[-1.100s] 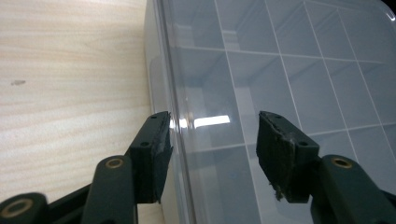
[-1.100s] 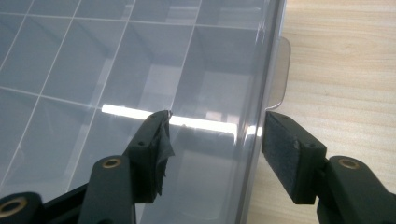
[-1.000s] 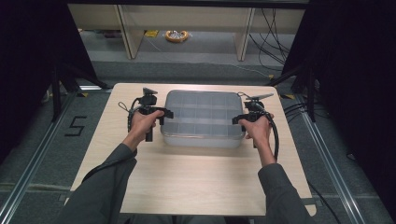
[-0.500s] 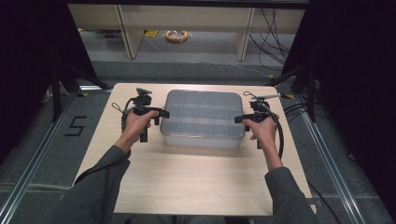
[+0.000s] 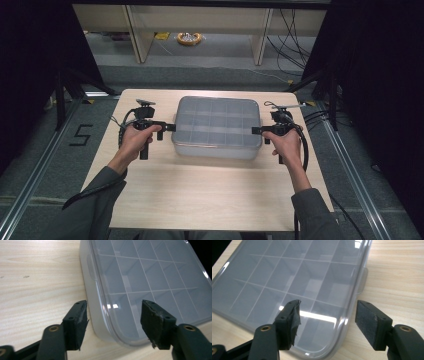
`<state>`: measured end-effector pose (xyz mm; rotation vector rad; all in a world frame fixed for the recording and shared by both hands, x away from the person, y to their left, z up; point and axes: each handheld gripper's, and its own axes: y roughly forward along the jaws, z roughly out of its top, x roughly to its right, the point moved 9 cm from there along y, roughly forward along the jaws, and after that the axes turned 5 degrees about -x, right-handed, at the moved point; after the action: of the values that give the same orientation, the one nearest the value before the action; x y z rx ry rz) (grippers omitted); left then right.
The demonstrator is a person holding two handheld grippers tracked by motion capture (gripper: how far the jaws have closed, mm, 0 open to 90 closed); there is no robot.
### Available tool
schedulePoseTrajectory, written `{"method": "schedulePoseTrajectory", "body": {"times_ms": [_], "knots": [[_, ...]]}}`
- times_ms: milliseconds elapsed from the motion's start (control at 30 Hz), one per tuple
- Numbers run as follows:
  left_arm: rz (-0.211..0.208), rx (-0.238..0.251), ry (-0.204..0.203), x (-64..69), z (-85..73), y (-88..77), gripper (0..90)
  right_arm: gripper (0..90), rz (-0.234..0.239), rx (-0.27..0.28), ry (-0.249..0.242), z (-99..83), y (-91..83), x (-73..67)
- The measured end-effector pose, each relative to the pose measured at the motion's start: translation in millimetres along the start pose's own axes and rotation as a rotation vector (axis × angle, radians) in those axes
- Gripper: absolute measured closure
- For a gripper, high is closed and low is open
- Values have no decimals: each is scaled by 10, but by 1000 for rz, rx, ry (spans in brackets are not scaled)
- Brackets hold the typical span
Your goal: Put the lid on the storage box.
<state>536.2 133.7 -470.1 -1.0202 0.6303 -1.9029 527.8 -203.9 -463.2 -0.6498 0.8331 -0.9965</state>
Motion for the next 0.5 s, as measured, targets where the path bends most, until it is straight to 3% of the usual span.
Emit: {"method": "schedulePoseTrajectory", "body": {"times_ms": [33,100,167,200,233,267,300,333,367,400,433,500], "knots": [[0,0,12,0,-19,-17,365,367,-27,16,-56,2,12,39],[1,10,35,15,-78,-68,362,364,-20,22,-56,-20,2,0],[-5,13,45,30,-137,-104,344,359,-7,9,-12,-85,-30,-85],[-8,13,54,39,-172,-119,338,358,-25,-1,-26,-114,-42,-87],[-11,12,57,47,-198,-126,332,355,-19,20,-95,-108,-39,-60],[-14,12,67,57,-233,-137,329,352,-9,7,-41,-140,-57,-126],[-18,11,74,70,-268,-148,327,350,-12,23,-115,-142,-56,-92],[-23,12,76,87,-308,-157,324,348,-3,25,-117,-162,-64,-123],[-30,12,83,93,-331,-165,319,345,35,37,-63,-192,-73,-221],[-34,10,89,101,-369,-176,315,344,41,42,-106,-197,-78,-208],[-32,10,92,103,-391,-182,310,342,12,29,-122,-222,-100,-204],[-31,9,104,107,-441,-196,308,339,30,21,-113,-266,-124,-254]]}}
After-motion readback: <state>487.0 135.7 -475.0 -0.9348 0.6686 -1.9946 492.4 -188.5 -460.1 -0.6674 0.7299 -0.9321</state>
